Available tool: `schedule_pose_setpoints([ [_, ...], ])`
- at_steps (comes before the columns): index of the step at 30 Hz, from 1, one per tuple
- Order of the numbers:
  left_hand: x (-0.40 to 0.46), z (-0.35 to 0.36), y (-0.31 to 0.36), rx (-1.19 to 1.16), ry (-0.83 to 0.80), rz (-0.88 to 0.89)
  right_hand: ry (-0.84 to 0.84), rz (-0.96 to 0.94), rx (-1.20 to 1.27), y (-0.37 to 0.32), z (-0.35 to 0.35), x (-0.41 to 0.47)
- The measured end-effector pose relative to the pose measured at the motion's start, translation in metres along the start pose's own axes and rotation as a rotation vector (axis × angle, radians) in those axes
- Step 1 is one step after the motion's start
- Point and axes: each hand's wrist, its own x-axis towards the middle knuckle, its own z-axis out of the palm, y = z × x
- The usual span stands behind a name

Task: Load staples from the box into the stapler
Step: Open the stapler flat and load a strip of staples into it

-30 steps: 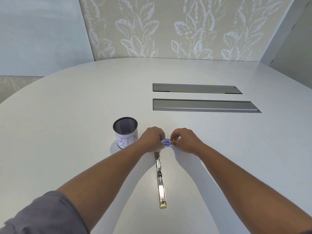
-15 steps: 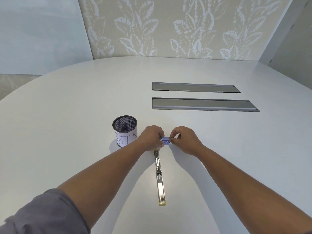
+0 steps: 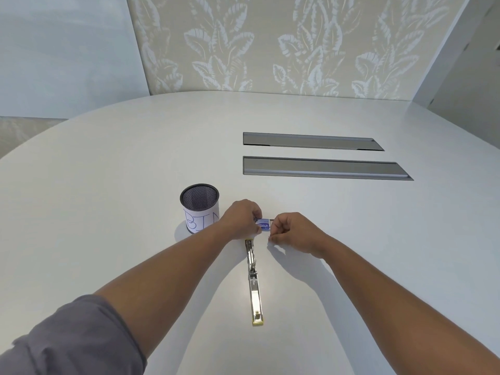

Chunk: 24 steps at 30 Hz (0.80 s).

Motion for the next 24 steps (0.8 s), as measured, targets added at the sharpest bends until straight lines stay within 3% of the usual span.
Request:
schedule_pose_setpoints([
  [10, -0.001, -0.001, -0.001, -0.004, 0.007, -0.002, 0.115, -0.017, -0.165, 0.005, 0.003, 0.0],
  [17, 0.0, 0.0, -0.001, -0.01, 0.01, -0.004, 0.357, -0.006, -0.135, 0.015, -0.001, 0.006],
  [24, 0.001, -0.001, -0.001, -0.001, 0.005, 0.004, 0.329, -0.051, -0.301, 0.012, 0.003, 0.013],
])
